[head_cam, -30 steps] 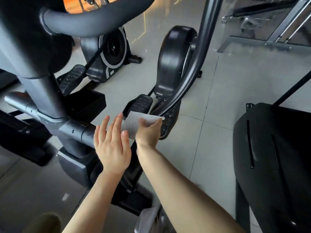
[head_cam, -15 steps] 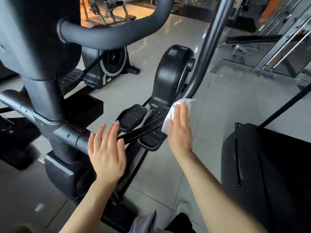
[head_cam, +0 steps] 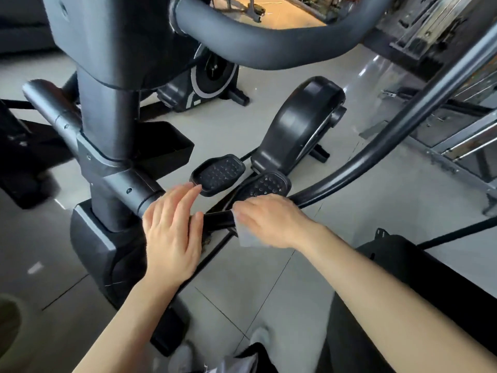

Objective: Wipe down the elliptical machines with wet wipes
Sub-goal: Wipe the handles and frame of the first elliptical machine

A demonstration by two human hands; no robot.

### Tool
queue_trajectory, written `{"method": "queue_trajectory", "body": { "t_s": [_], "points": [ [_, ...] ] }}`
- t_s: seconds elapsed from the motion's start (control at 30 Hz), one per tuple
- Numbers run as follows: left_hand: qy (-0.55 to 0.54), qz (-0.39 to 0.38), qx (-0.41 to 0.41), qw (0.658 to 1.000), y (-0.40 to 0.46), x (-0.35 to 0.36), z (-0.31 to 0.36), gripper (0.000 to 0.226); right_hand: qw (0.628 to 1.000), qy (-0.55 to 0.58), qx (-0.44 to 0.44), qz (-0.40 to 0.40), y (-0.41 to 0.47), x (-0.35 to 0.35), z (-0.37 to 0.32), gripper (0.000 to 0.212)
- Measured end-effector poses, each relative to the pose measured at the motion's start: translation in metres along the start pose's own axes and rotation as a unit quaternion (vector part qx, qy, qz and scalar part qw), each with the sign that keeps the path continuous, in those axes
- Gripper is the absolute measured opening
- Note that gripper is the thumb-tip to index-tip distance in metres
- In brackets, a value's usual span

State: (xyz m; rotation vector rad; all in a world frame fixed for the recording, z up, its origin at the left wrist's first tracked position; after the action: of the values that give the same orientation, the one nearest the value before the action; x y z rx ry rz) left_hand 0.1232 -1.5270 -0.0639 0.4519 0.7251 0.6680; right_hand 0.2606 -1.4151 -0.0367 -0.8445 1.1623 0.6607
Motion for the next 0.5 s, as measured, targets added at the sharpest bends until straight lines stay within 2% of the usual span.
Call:
{"method": "queue_trajectory", "body": {
  "t_s": [0.1,0.2,0.27,0.37,0.43,0.5],
  "points": [
    [0.039,-0.021,0.021,0.999,0.001,0.004,0.0,0.041,0.982,-0.179,0.032,-0.061,-0.025,-0.021,0.062,0.033],
    [0.031,-0.016,0.02,0.999,0.001,0.004,-0.003,0.041,0.942,-0.317,0.084,-0.065,-0.037,-0.033,0.094,0.014],
    [0.022,-0.007,0.014,1.0,0.001,0.003,-0.003,0.041,0.943,-0.308,0.107,-0.059,-0.031,-0.03,0.088,0.018],
    [0.019,-0.008,0.011,1.0,0.002,0.003,-0.001,0.041,0.976,-0.211,0.044,-0.032,-0.011,-0.02,0.041,0.008],
    [0.019,-0.013,0.009,1.0,0.002,0.003,-0.002,0.042,0.994,-0.095,0.029,-0.037,0.0,-0.006,0.005,0.027],
    [0.019,-0.018,0.006,1.0,0.001,0.003,-0.002,0.042,0.999,-0.053,-0.002,0.008,0.004,-0.001,-0.023,0.037]
  ]
}}
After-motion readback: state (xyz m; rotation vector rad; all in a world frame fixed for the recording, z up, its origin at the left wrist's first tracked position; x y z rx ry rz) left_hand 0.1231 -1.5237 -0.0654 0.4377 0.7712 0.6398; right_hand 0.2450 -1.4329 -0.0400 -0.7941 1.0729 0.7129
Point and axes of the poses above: each hand's wrist, its own y-axis towards the middle knuckle, its own x-axis out of the palm, z = x × y, the point moved 5 cm from there along y, towards the middle knuckle, and after that the axes turned 11 degrees about -y, right-handed, at the moved point
